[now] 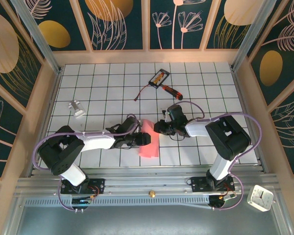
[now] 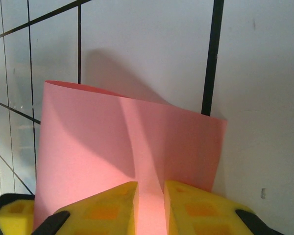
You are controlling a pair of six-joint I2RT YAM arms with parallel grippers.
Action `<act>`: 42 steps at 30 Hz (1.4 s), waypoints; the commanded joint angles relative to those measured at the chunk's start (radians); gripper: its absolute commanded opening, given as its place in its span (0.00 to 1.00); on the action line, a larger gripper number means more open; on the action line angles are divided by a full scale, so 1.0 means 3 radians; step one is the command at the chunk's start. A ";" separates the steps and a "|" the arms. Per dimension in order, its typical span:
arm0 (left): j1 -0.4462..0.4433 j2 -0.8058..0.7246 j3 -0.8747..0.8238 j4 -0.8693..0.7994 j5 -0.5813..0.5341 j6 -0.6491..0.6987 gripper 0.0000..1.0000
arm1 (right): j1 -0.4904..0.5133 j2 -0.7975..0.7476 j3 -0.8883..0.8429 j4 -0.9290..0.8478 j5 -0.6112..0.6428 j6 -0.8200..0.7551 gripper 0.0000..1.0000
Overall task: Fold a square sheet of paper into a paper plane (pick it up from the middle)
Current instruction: Hold the square sheet of paper at the center of the table, then fold the square sheet of paper in half at the bottom-center of the table.
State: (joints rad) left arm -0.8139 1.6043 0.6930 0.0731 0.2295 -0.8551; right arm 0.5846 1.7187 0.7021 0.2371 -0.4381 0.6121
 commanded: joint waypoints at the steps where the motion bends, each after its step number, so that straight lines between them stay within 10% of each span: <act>1: 0.0028 0.0051 0.0194 -0.0379 -0.0228 0.0211 0.59 | 0.0035 0.0131 -0.0027 0.0017 0.0090 0.0005 0.22; 11: 0.0018 0.0237 0.0531 -0.0634 -0.0227 0.0373 0.64 | 0.0037 0.0168 -0.0024 0.0043 0.0090 0.0016 0.22; 24: 0.0013 0.0227 0.0319 -0.0069 0.0049 0.0083 0.29 | 0.0016 0.0044 0.0007 0.0050 0.0030 -0.0014 0.24; 42: 0.0205 0.0139 -0.0306 0.0864 0.0554 -0.0215 0.18 | -0.0107 -0.0618 -0.0239 -0.0223 0.0015 -0.0155 0.28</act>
State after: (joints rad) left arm -0.7582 1.6516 0.6209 0.2672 0.3634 -0.8925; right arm 0.5560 1.5543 0.6495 0.2024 -0.4427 0.5846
